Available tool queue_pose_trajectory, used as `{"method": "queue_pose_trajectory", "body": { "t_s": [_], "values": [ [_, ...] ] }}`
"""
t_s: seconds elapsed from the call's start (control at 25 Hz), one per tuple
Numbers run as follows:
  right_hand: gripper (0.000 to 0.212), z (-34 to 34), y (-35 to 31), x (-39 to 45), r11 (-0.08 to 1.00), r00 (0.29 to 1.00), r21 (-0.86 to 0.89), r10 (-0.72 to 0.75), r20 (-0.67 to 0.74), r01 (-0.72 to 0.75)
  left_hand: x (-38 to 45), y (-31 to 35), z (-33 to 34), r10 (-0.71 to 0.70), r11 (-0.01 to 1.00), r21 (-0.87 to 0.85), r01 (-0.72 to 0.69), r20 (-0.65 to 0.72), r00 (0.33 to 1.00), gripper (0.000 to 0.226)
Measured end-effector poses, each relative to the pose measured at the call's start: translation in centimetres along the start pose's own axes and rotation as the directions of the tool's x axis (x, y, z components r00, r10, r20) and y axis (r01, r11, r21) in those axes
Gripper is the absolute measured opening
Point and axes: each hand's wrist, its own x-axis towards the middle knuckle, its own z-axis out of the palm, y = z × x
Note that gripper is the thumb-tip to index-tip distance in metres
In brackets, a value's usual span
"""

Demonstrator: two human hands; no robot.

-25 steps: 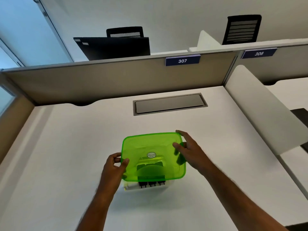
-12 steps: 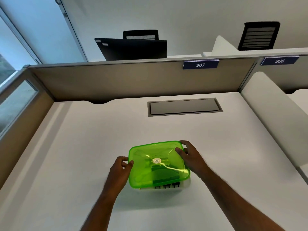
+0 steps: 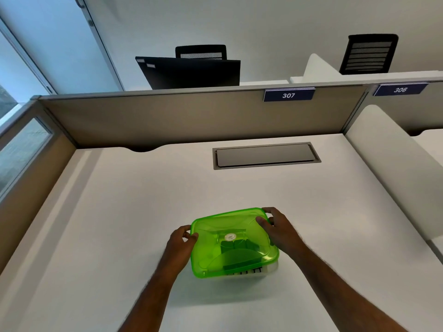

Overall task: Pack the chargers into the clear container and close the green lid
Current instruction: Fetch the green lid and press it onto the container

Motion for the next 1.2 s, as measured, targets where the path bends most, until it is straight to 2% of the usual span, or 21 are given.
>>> {"method": "queue_pose_trajectory", "body": {
  "t_s": [0.32, 0.84, 1.2],
  "values": [
    [0.024, -0.8, 0.1, -0.3, 1.000, 1.000, 0.002, -0.002, 0.001, 0.002, 1.0, 1.5, -0.1, -0.050, 0.997, -0.055, 0.054, 0.069, 0.996, 0.021],
    [0.014, -1.0, -0.2, -0.6, 0.994, 0.996, 0.078, 0.082, -0.032, -0.079, 1.1, 2.5, -0.2, 0.017, 0.999, 0.044, -0.022, 0.100, 0.995, 0.022],
    [0.016, -0.9, -0.4, -0.7, 0.985, 0.992, 0.120, 0.126, -0.031, -0.121, 1.8, 3.8, 0.1, -0.017, 0.994, 0.109, 0.000, 0.154, 0.988, 0.025]
  ]
}}
